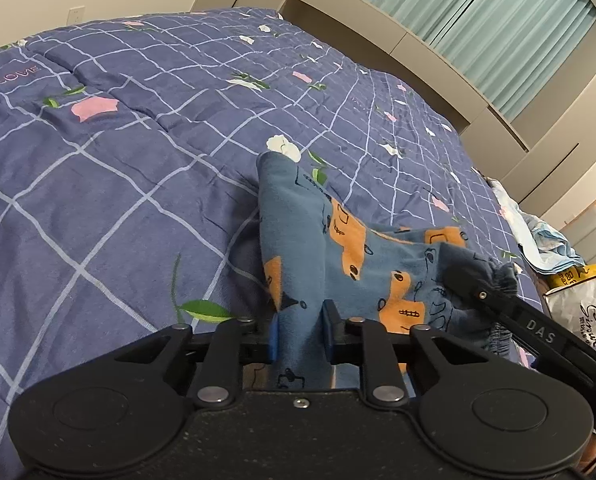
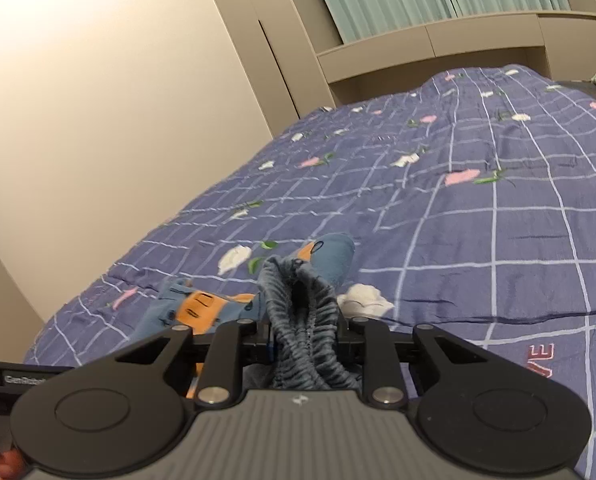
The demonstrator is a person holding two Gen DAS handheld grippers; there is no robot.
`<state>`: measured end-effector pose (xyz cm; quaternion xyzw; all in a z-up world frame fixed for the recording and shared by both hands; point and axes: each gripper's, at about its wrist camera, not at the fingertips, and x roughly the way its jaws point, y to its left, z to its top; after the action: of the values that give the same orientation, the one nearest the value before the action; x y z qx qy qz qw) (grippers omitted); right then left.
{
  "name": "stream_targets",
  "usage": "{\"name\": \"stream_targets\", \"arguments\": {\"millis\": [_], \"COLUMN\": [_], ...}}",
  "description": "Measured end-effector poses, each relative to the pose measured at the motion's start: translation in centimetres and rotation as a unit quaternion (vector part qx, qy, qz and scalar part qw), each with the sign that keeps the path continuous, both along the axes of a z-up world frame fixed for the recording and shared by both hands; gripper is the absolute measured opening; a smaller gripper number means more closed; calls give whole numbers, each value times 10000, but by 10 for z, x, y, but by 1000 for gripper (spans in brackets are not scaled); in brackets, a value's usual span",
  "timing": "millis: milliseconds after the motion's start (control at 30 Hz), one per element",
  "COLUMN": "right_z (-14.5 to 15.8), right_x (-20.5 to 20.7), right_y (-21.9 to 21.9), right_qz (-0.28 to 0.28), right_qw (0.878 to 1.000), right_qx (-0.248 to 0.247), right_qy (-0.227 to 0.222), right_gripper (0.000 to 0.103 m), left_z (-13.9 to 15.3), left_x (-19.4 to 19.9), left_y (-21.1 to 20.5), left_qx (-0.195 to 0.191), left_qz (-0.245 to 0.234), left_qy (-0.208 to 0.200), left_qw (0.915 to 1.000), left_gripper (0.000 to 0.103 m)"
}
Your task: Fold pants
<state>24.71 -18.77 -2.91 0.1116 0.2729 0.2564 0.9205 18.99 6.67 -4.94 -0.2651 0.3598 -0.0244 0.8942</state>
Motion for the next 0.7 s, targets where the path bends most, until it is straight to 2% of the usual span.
{"name": "stream_targets", "arguments": {"millis": [367, 700], "right_z": [28, 33], "right_x": [-30, -46], "right_y": [9, 20], "right_qz": [196, 414], "right_qw": [9994, 9987], "right_qx": [36, 266], "right_qy": [-277, -115], "right_gripper": [24, 24], "left_z": [19, 26], "left_x": [-18, -40], "left_y": [3, 23], "left_qx": [0, -7], "left_qz": [-65, -2], "left_qy": [-182, -134], "left_qw": [9998, 9999], "left_gripper": [19, 18]}}
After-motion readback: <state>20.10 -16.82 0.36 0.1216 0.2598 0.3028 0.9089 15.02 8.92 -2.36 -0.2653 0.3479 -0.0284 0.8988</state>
